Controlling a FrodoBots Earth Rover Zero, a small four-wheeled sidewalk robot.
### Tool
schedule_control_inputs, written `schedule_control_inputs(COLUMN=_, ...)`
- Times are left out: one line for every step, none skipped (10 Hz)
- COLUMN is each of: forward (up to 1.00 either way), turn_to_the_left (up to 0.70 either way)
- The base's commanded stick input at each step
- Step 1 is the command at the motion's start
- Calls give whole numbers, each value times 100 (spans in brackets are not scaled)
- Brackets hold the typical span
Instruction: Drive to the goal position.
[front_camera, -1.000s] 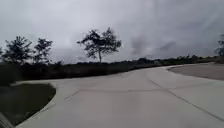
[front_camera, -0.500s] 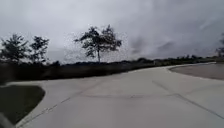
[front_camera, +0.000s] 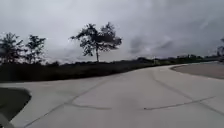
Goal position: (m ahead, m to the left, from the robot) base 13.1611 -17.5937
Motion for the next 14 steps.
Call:
schedule_control_inputs(forward=85, turn_to_the_left=0)
schedule_control_inputs(forward=85, turn_to_the_left=0)
schedule_control_inputs(forward=85, turn_to_the_left=0)
schedule_control_inputs(forward=85, turn_to_the_left=0)
schedule_control_inputs(forward=85, turn_to_the_left=0)
schedule_control_inputs(forward=85, turn_to_the_left=0)
schedule_control_inputs(forward=85, turn_to_the_left=0)
schedule_control_inputs(forward=85, turn_to_the_left=0)
schedule_control_inputs(forward=85, turn_to_the_left=0)
schedule_control_inputs(forward=85, turn_to_the_left=0)
schedule_control_inputs(forward=85, turn_to_the_left=0)
schedule_control_inputs(forward=85, turn_to_the_left=0)
schedule_control_inputs(forward=85, turn_to_the_left=0)
schedule_control_inputs(forward=85, turn_to_the_left=0)
